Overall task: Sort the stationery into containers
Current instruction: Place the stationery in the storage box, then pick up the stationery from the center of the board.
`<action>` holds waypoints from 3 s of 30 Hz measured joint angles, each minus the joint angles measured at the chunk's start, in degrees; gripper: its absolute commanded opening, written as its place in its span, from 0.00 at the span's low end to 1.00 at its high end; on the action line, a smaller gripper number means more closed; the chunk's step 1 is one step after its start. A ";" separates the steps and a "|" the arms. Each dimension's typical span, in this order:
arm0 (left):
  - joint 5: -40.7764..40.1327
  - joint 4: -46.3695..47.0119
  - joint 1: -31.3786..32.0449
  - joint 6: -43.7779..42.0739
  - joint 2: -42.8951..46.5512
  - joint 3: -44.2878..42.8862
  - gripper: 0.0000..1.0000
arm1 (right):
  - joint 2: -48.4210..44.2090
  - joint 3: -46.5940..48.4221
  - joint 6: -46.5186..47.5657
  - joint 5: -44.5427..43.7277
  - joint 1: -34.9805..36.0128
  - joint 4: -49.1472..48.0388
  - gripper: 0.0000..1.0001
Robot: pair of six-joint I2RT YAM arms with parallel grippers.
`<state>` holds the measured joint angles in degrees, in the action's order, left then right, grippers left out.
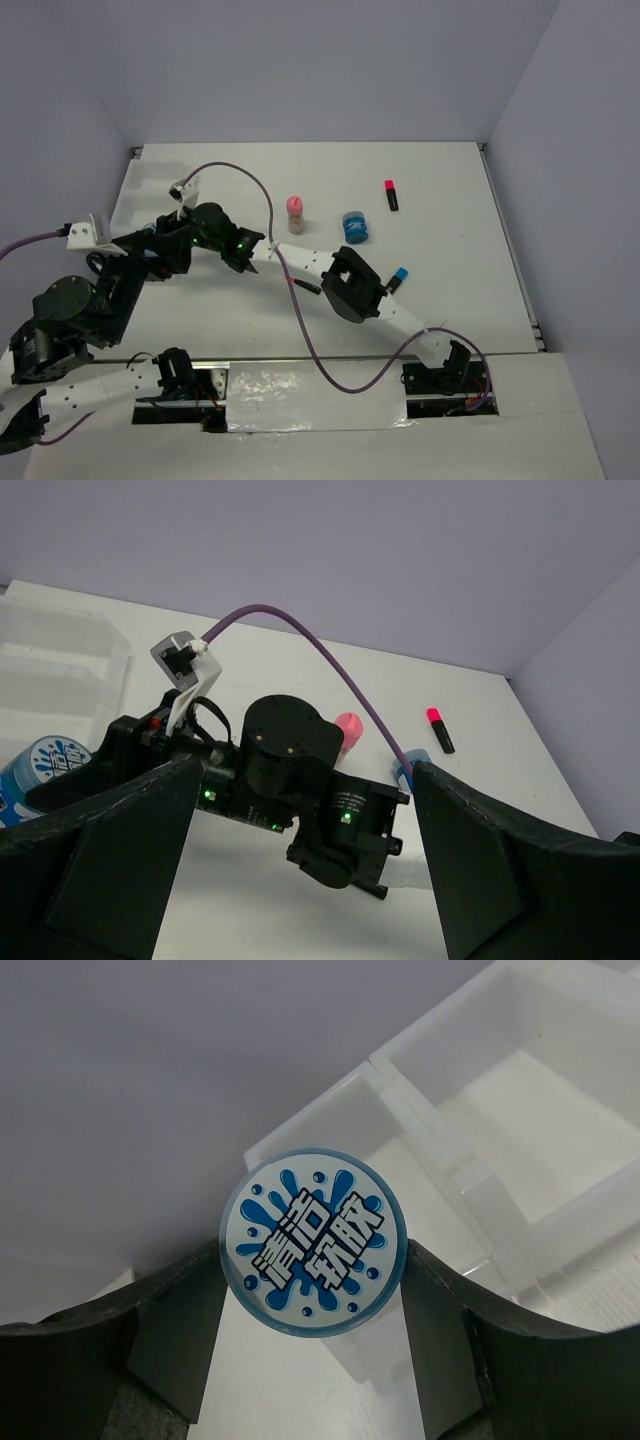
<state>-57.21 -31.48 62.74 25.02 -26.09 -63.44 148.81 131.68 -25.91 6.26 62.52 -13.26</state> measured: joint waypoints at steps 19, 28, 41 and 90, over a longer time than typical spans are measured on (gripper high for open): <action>-1.84 5.33 0.00 -2.34 2.19 3.08 0.99 | 4.46 4.94 -11.06 2.47 -2.78 -0.13 0.11; -2.05 4.42 0.00 -2.16 3.13 3.06 0.99 | 6.19 7.19 -17.25 0.00 -2.12 3.34 0.13; -2.95 0.31 0.00 0.90 3.87 0.63 0.99 | 9.18 7.85 -22.45 -2.54 -1.68 6.67 0.29; -6.80 -13.46 0.00 15.82 -11.69 -8.81 0.99 | -62.10 -61.46 -5.09 -18.82 -3.85 6.21 1.00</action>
<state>-64.01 -44.95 62.74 40.84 -37.78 -72.25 86.72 70.22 -31.00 -12.56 58.67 -7.05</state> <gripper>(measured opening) 0.994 0.996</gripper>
